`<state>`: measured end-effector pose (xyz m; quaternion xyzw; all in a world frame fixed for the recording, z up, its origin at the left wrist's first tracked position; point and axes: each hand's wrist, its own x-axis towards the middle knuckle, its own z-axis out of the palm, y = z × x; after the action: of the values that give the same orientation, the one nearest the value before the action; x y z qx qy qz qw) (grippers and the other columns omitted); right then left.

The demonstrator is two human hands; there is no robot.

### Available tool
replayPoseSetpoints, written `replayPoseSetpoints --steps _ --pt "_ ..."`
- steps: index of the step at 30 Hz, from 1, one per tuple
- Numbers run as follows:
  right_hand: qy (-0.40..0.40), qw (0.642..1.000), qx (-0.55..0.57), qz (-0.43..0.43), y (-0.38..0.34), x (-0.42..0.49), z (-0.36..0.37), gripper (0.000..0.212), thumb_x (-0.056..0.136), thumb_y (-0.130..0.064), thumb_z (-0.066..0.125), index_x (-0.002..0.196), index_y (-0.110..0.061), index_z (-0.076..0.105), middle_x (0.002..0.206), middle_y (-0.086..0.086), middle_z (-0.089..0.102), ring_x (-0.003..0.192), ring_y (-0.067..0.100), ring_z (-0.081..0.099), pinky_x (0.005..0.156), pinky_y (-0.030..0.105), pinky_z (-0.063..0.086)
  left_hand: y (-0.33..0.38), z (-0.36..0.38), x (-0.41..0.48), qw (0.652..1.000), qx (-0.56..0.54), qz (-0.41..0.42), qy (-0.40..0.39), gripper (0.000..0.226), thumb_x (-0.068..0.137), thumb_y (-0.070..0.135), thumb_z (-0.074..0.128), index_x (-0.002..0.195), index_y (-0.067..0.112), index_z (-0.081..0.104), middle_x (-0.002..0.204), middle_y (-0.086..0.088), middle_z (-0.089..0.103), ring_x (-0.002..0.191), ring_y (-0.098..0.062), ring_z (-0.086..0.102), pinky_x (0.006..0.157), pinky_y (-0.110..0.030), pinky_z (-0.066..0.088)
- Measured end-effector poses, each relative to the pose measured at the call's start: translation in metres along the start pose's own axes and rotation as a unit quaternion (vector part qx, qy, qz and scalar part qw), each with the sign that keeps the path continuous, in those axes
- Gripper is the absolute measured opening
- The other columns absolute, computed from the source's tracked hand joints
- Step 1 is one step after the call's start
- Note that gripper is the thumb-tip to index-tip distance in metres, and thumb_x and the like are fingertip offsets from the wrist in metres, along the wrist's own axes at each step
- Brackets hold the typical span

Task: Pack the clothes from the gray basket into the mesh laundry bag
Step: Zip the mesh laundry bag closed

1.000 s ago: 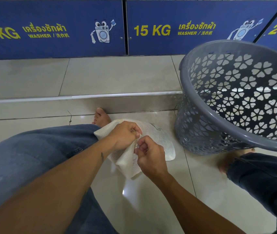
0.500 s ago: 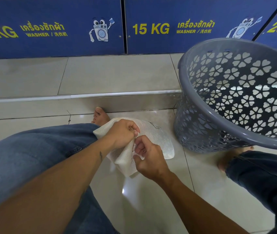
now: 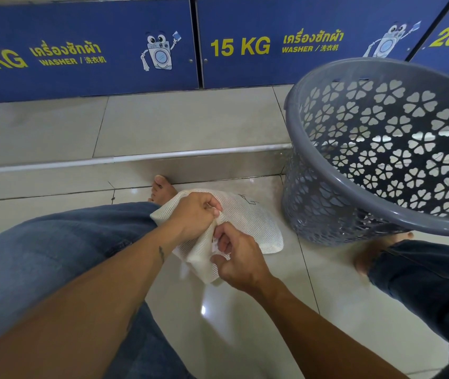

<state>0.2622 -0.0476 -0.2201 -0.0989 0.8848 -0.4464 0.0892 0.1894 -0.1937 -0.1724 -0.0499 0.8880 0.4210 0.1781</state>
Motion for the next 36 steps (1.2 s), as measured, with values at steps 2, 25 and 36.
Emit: replayPoseSetpoints --steps 2,25,36 --pt "0.004 1.0 -0.002 -0.004 0.0 0.002 -0.001 0.035 0.07 -0.018 0.075 0.093 -0.029 0.051 0.076 -0.008 0.055 0.072 0.014 0.055 0.067 0.043 0.053 0.0 0.0 0.0 1.0 -0.007 -0.005 0.006 0.014 0.085 0.014 0.063 0.08 0.025 0.07 0.081 -0.001 0.071 0.083 -0.016 0.065 0.074 -0.028 0.048" --pt "-0.044 0.925 0.25 0.283 -0.002 -0.002 0.012 0.019 0.092 -0.014 0.06 0.079 -0.011 0.073 0.067 -0.002 0.066 0.059 0.013 0.057 0.054 0.025 0.047 0.009 -0.006 -0.002 0.997 0.002 -0.029 0.067 0.015 0.091 0.013 0.057 0.092 0.019 0.07 0.088 0.005 0.067 0.076 0.0 0.053 0.059 -0.01 0.031" --pt "-0.035 0.852 0.388 0.349 -0.016 0.006 0.004 0.019 0.085 -0.007 0.062 0.068 -0.014 0.053 0.059 0.006 0.05 0.048 0.015 0.043 0.051 0.025 0.036 0.019 0.002 0.005 0.997 0.057 0.002 0.054 0.015 0.069 0.021 0.077 0.079 0.027 0.067 0.068 0.008 0.059 0.07 -0.014 0.056 0.059 -0.024 0.038"
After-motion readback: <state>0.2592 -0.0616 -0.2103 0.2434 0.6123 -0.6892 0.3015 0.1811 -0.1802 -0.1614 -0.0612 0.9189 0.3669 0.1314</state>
